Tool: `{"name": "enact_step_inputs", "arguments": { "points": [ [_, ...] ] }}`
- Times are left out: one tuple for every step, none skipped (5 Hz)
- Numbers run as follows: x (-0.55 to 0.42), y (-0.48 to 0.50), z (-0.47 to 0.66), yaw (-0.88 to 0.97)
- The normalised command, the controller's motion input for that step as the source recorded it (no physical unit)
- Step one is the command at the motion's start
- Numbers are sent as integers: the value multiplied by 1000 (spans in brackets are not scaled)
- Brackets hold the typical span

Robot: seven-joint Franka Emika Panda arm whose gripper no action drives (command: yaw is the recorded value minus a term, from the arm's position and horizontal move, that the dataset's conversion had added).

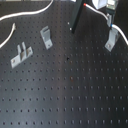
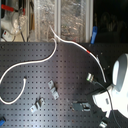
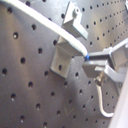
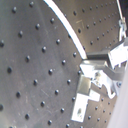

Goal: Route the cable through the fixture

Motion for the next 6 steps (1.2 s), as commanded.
{"name": "enact_step_inputs", "arguments": {
  "points": [
    [107, 93, 0, 171],
    [98, 59, 15, 0],
    [81, 43, 80, -174],
    [47, 74, 385, -40],
    [112, 132, 296, 0],
    [121, 126, 213, 0]
  ]
}}
